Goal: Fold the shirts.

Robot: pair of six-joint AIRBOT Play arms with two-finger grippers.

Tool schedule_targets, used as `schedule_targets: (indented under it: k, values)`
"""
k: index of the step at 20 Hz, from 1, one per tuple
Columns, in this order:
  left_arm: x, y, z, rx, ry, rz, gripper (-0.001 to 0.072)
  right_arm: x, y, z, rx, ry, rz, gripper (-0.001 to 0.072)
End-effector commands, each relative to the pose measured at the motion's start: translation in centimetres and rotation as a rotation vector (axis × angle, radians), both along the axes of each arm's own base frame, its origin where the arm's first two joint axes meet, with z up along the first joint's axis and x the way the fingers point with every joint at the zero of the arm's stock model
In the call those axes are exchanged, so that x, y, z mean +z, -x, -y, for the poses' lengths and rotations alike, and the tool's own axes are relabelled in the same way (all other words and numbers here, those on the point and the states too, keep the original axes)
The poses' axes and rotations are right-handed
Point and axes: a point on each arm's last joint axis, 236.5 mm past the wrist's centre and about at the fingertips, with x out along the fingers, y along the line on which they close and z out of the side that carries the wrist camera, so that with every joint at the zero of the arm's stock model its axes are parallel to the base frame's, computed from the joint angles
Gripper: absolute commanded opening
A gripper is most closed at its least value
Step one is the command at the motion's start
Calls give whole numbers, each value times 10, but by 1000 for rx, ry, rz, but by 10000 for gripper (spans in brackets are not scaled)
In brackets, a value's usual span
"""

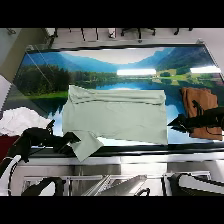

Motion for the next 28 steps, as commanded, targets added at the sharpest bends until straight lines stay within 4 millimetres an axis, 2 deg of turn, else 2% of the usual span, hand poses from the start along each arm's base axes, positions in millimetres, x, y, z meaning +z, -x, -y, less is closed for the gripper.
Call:
schedule_targets:
  k: [1, 3, 4, 5, 6, 9, 13, 16, 20, 22, 23, 24, 26, 28]
  values:
    - [-12, -19, -3, 30, -12, 19, 480, -2, 1, -2, -1, -4, 6, 348]
    - [-10, -32, -5, 24, -8, 21, 117, -3, 0, -1, -5, 0, 8, 352]
    - [-8, -39, -5, 13, -5, 28, 36, -5, 0, 0, -9, 5, 6, 419]
    - [-4, -44, -4, 3, 2, 32, 36, -9, 3, 0, -12, 13, -1, 467]
    - [0, -48, -4, -8, 7, 36, 11, -16, 7, 2, -14, 30, -13, 465]
    - [14, -51, -1, -49, 25, 42, 12, -39, 32, 11, -10, 100, -106, 464]
    - [27, -52, 5, -113, 45, 56, 12, -49, 44, 1, -15, 63, -158, 464]
    - [35, -60, 10, -126, 22, 121, 11, -52, 44, -13, -2, 24, -173, 464]
    - [60, -66, 12, -135, 2, 222, 11, -47, 47, -55, 110, -46, -188, 446]
    - [75, -64, 14, -144, 3, 258, 11, -42, 48, -69, 163, -68, -171, 229]
    - [83, -57, 16, -156, 12, 260, 11, -39, 47, -71, 163, -79, -167, 171]
    - [91, -49, 19, -176, 22, 259, 12, -35, 46, -71, 166, -75, -156, 42]
    - [106, -30, 20, -188, 19, 239, 11, -24, 41, -65, 153, -47, -114, 24]
    - [109, -6, 5, -214, -87, 196, 11, -16, 40, -43, 72, 25, -123, 24]
